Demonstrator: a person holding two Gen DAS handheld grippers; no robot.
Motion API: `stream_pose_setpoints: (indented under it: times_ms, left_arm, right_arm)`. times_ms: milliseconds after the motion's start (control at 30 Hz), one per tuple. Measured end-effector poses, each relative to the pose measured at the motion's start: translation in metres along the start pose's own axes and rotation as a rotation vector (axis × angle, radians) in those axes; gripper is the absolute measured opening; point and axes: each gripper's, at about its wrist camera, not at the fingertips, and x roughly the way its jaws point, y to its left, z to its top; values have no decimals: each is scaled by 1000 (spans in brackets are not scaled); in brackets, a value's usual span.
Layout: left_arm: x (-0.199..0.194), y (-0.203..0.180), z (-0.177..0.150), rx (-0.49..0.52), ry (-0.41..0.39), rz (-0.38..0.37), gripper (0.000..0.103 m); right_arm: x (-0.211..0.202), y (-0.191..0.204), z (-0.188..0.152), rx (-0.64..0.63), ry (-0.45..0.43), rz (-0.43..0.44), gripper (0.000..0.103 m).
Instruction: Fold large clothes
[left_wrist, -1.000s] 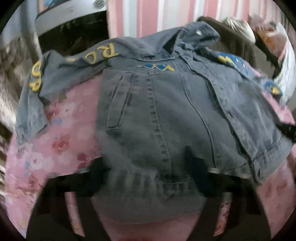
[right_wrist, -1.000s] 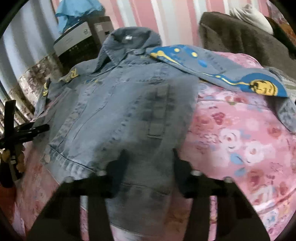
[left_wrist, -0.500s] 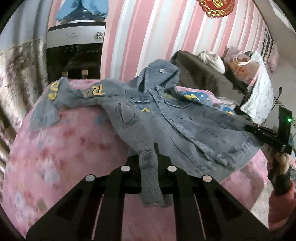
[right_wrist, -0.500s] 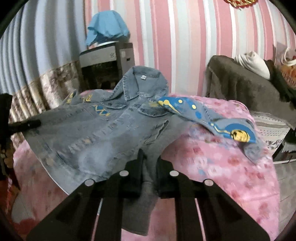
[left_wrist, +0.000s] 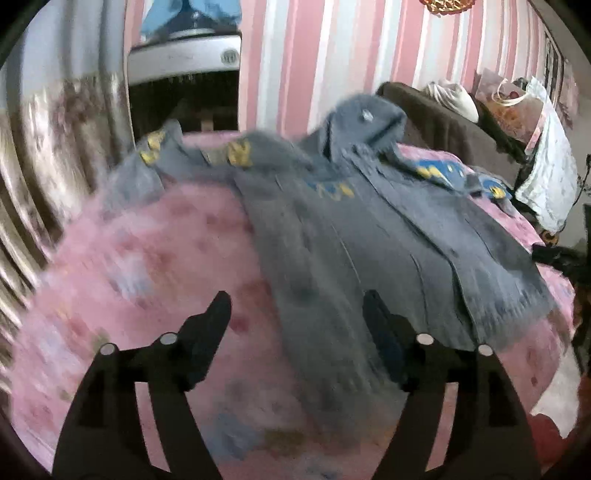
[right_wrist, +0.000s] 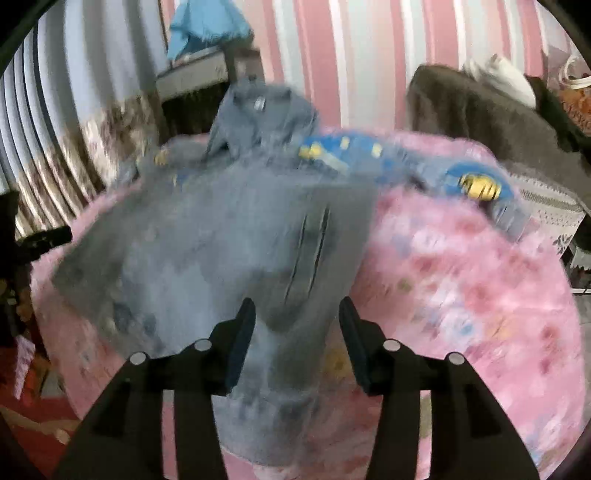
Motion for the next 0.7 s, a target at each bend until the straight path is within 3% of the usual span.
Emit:
stream_pose_setpoints:
  times_ms: [133, 233, 300, 467, 533, 700]
  left_arm:
    - [20, 3, 54, 73, -17, 12, 83]
    - [57, -8, 95, 161, -16, 1, 90]
    - [88, -12, 117, 211, 30, -43, 94]
    - [160, -16, 150, 319, 61, -13, 94]
    - [187, -15, 159, 353, 90, -8, 94]
    - [242, -17, 167, 487, 154, 28, 94]
  right_arm:
    - [8, -3, 53, -61, -58, -82, 56]
    - [44, -4, 91, -105, -57, -88, 56]
    - [74, -1, 114, -145, -44, -99, 56]
    - [150, 14, 151, -282, 8, -166, 57]
    - [168, 16, 159, -328, 21, -180, 63]
    - [213, 17, 165, -434, 88, -225, 62]
